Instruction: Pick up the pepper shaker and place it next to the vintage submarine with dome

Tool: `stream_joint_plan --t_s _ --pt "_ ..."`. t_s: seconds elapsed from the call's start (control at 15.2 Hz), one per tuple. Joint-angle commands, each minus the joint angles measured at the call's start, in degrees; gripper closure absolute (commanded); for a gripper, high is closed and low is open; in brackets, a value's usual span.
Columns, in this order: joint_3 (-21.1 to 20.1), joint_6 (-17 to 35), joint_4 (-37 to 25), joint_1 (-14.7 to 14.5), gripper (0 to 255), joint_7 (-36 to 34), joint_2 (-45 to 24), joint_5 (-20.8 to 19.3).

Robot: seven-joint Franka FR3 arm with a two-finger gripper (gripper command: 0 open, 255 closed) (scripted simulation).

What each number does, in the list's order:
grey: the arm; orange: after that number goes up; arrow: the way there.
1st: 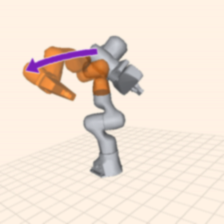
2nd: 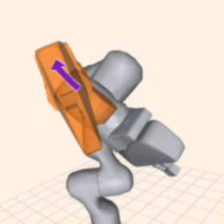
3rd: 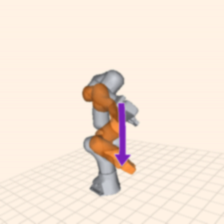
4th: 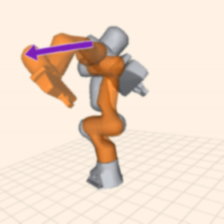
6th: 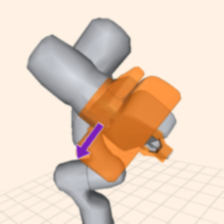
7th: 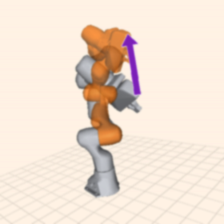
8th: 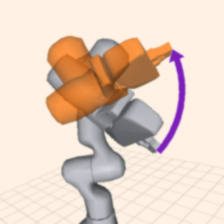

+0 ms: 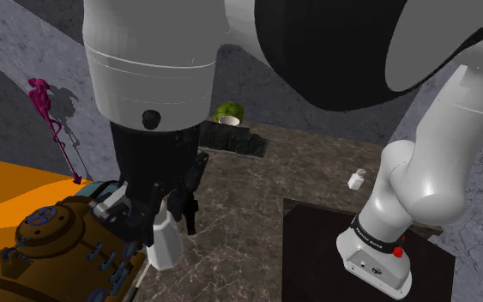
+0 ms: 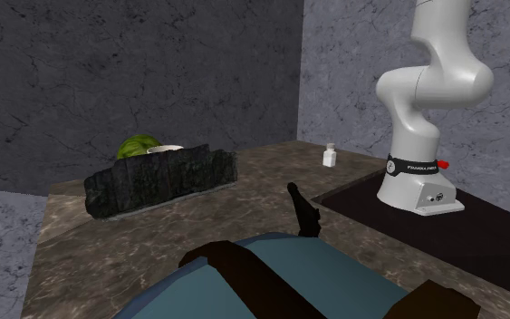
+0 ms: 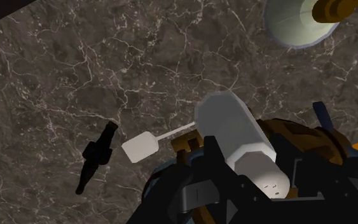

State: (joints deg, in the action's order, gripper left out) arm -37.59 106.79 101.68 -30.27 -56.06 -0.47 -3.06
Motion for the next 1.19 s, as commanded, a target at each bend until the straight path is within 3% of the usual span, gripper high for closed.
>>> stream_joint_plan --t_s 0.0,1.12 --pt "0.05 1.63 1.61 0.05 255 0.02 0.02 0.00" --pt "-0.04 14.24 12.13 -0.23 255 -1.99 -2.73 -2.32"
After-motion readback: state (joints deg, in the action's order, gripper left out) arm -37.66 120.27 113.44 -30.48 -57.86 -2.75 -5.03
